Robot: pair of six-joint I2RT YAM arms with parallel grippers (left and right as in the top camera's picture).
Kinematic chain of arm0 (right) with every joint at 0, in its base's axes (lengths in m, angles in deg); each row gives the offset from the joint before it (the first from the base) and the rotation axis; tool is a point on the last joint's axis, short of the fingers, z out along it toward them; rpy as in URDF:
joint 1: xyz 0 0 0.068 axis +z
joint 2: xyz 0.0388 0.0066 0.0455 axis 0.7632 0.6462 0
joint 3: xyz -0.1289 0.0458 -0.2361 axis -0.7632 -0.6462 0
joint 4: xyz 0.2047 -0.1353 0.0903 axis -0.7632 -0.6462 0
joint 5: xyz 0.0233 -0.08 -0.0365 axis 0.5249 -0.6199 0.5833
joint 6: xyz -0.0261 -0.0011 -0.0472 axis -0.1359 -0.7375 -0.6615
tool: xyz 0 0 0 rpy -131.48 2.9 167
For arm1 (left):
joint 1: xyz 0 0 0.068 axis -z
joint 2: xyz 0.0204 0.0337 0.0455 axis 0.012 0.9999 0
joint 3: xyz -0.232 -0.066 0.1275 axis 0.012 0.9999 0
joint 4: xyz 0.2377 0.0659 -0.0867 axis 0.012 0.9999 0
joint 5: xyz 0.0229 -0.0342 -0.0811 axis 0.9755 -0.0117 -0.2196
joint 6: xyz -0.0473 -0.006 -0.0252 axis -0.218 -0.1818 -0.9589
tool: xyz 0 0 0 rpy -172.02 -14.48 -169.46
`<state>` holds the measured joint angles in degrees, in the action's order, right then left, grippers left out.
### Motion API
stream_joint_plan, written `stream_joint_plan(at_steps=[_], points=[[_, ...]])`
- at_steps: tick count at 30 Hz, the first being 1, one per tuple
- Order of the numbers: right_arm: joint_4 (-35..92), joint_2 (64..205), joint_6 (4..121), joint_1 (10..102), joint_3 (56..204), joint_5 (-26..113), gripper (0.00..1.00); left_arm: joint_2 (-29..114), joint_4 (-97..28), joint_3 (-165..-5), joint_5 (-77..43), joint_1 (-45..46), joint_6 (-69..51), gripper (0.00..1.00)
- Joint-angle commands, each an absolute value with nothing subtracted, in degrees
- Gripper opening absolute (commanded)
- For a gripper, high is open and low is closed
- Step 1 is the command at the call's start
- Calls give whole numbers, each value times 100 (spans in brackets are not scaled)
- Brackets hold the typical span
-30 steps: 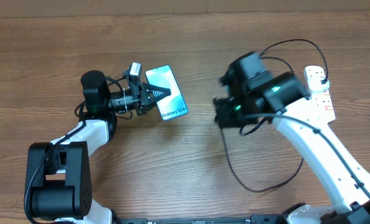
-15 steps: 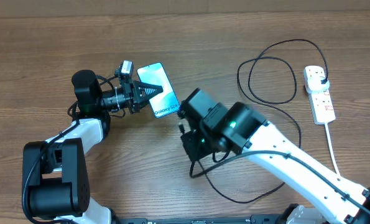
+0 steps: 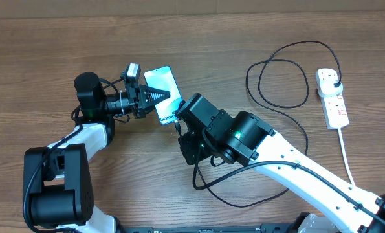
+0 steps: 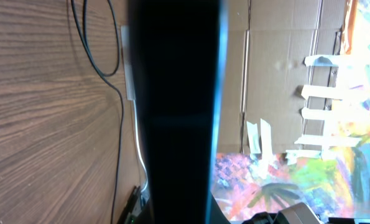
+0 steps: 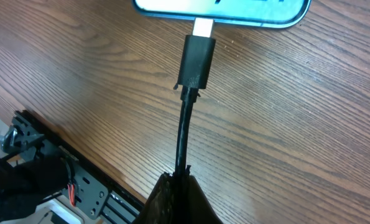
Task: Plug charger to phone and switch on socket
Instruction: 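Carry the USB-C plug left to the phone's bottom port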
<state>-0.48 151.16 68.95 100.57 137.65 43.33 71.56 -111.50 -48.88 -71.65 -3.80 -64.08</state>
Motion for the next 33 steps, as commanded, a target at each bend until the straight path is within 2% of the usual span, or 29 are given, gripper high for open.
stream_joint_plan(at_steps=[1, 16, 33], points=[[7, 15014, 6996, 10079, 13727, 4282, 4, 7174, -11318, -5052, -7487, -407, -6622, 4], [40, 15014, 6994, 10079, 13723, 4623, 4, 7174, -11865, -5052, -7578, -407, -7424, 4], [-65, 15014, 6994, 10079, 13723, 4623, 4, 7174, -11862, -5052, -7561, -560, -7428, 4]])
